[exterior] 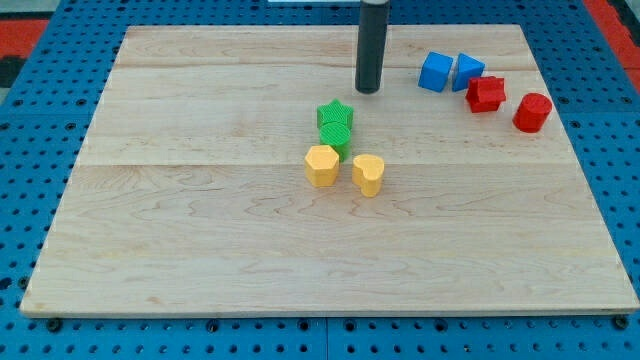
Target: Move your arm to the left of the green star
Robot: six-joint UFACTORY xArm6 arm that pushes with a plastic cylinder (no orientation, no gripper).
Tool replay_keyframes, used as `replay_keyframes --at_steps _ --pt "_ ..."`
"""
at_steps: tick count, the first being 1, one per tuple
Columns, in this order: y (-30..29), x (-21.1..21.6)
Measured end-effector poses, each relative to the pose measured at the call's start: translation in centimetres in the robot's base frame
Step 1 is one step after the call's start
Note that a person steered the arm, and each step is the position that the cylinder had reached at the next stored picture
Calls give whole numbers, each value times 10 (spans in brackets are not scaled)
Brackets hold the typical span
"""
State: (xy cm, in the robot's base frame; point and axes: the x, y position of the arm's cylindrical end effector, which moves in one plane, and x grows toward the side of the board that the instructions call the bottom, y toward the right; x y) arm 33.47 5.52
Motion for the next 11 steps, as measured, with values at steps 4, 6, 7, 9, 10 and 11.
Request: replay_keyframes --at_steps 4,6,7,9,10,11 --pt "-115 54" --pt "-118 51" --pt "-117 51" --pt "-116 51" --pt "-114 50" --pt "-114 49"
